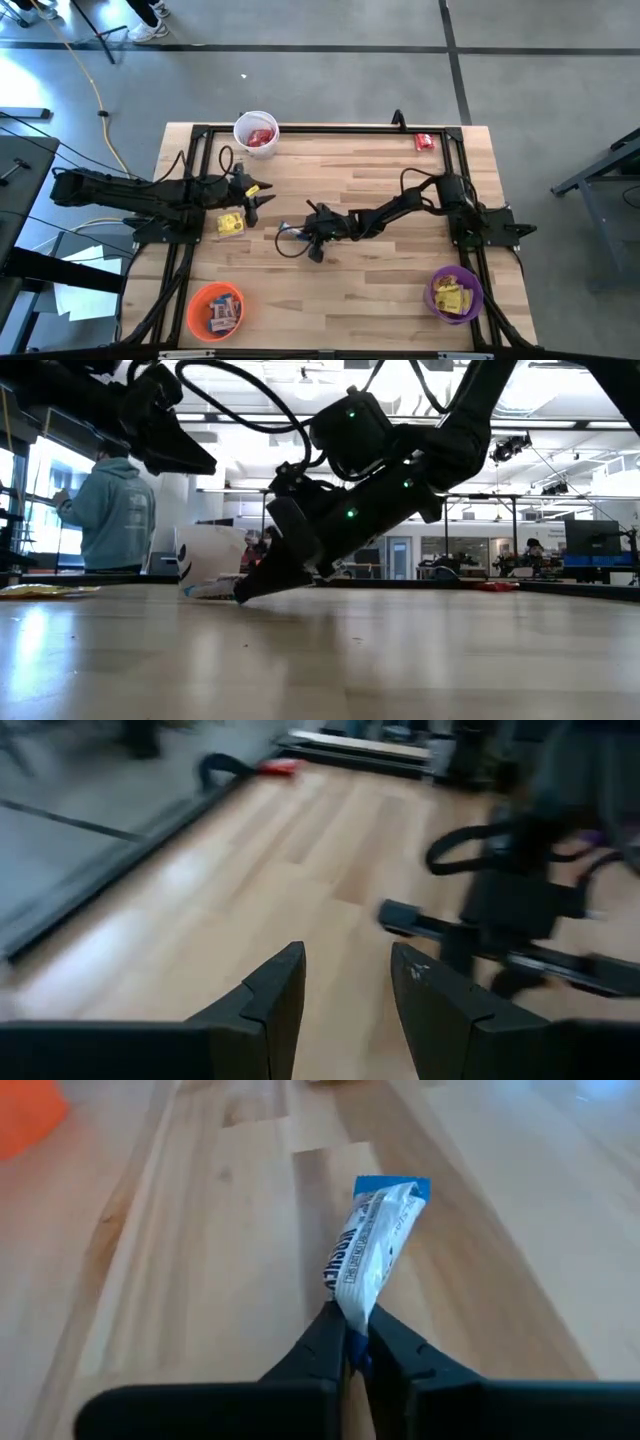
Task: Sort candy
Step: Put the white candy into the orange bucket
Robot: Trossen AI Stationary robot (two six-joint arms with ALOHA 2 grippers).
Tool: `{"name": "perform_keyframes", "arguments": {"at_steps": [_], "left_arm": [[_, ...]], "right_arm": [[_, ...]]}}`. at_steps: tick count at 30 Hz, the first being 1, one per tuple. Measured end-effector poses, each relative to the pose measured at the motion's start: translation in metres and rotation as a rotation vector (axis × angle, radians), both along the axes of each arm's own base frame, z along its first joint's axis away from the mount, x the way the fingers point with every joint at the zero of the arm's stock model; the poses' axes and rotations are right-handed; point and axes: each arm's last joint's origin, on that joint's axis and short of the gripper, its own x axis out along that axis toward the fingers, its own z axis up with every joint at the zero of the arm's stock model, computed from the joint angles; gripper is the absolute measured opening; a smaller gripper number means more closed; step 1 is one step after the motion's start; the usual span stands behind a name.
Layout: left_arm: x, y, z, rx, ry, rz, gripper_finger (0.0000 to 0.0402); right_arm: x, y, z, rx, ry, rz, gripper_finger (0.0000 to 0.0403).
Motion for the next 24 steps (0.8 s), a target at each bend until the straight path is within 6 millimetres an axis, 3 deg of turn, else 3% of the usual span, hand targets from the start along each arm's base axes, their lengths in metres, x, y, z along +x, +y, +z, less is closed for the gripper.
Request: {"name": "perform_keyframes", "arguments": {"at_steps": [5, 13, 24], "left_arm": [[-0.001, -0.011, -0.006, -0.169, 0.042, -0.189, 0.0135], [0.002, -0.027, -0.018, -0.32, 0.138, -0.254, 0.0157], [0.017, -0.043, -0.034, -0.373, 0.191, -0.312, 0.0235]], "right_arm": [[-0.001, 0.01, 0.013, -0.088, -0.032, 0.074, 0.0025], [-0.006, 0.042, 0.044, -0.412, -0.116, 0.104, 0.0004], [-0.013, 0.068, 0.049, -0.591, -0.13, 0.084, 0.0004]]}}
